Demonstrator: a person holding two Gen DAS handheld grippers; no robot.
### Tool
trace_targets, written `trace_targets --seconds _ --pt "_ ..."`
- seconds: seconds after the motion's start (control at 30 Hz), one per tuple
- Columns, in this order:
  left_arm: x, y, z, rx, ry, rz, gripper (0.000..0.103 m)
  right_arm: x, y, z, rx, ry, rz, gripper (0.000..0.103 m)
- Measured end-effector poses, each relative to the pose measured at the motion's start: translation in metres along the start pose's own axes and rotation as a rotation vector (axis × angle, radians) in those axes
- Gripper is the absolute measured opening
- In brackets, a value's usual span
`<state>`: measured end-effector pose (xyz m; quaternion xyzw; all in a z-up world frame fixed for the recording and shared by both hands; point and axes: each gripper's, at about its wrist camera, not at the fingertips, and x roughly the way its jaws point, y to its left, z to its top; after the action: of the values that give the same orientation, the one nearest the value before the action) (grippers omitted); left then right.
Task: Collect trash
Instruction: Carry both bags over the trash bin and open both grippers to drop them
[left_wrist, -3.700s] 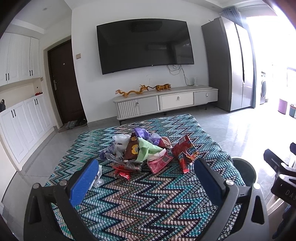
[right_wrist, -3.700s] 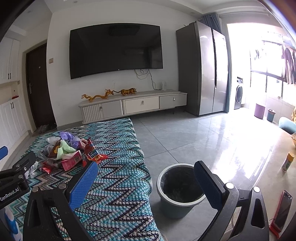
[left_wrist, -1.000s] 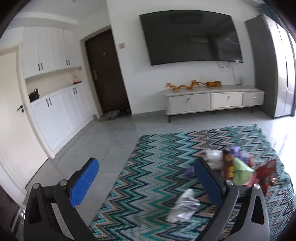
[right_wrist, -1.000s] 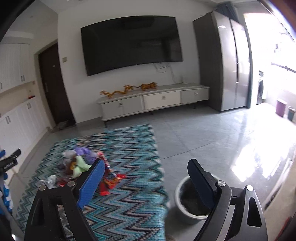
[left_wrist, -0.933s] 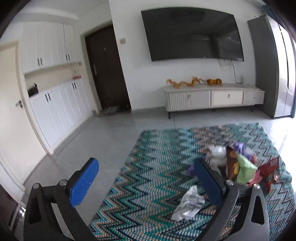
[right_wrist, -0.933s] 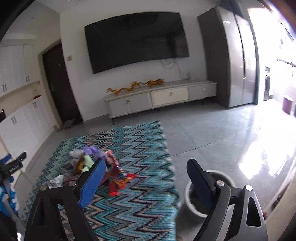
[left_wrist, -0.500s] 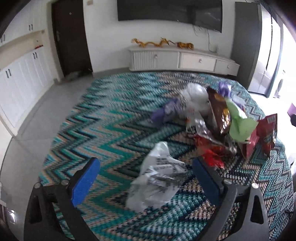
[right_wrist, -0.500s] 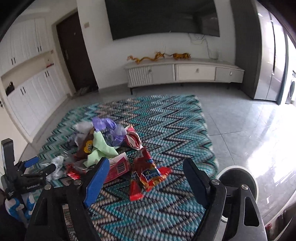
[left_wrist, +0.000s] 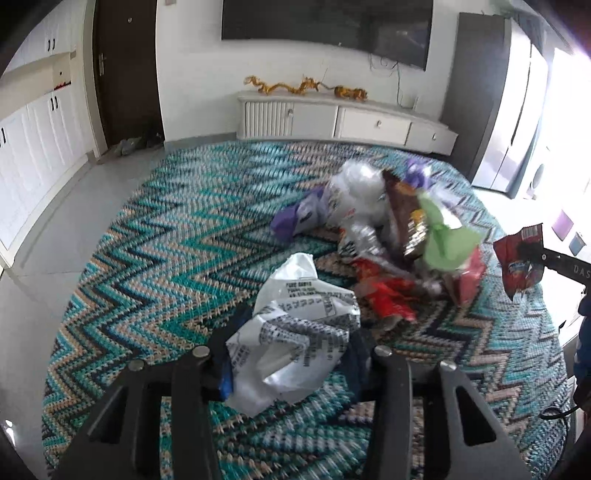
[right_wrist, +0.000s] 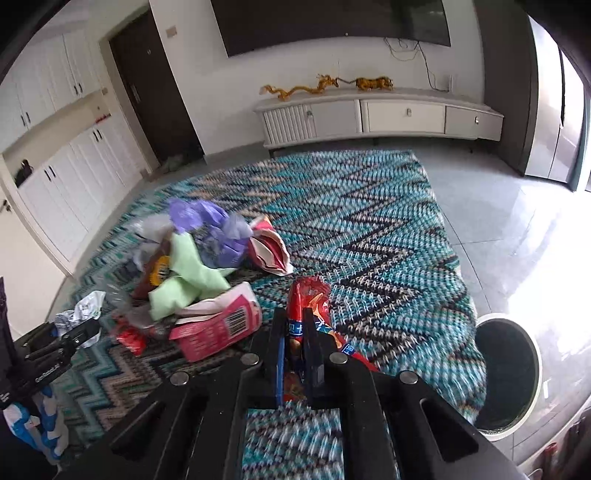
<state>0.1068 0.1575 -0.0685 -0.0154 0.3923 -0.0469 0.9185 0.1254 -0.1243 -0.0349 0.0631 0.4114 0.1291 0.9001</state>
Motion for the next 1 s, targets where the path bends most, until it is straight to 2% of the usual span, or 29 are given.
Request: trace_targets --seconds 0.17,0.33,0.57,0.67,0.8,0.9,1.0 --pt "-0.037 -0.012 0.006 0.022 -0.068 -0.032 0.041 -0.05 -0.002 -0.011 0.03 -0.081 0.07 0.007" --pt "-0.071 -0.043 0.009 0.07 -0.112 -0.11 0.041 -0.101 -0.011 -0.025 0.06 -0.157 0.077 0.007" --pt "-0.098 -0.129 0.028 0.205 -0.12 -0.244 0.041 -0.161 -0.055 -0.044 0.138 -0.26 0.015 0.007" --pt "-0.096 -0.183 0.043 0.266 -0.086 -0.308 0.041 -0.18 -0.086 -0.05 0.189 -0.294 -0.035 0.007" --pt "-0.084 -0.25 0.061 0.338 -0.05 -0.357 0.041 -0.193 -0.133 -0.057 0.248 -0.314 -0.111 0.007" --pt "-0.062 -0.305 0.074 0.402 -0.023 -0.353 0.041 -0.186 -0.17 -0.061 0.289 -0.306 -0.155 0.007" --pt "-0.027 -0.353 0.079 0.438 0.037 -0.361 0.043 -0.168 -0.205 -0.064 0.328 -0.273 -0.183 0.007"
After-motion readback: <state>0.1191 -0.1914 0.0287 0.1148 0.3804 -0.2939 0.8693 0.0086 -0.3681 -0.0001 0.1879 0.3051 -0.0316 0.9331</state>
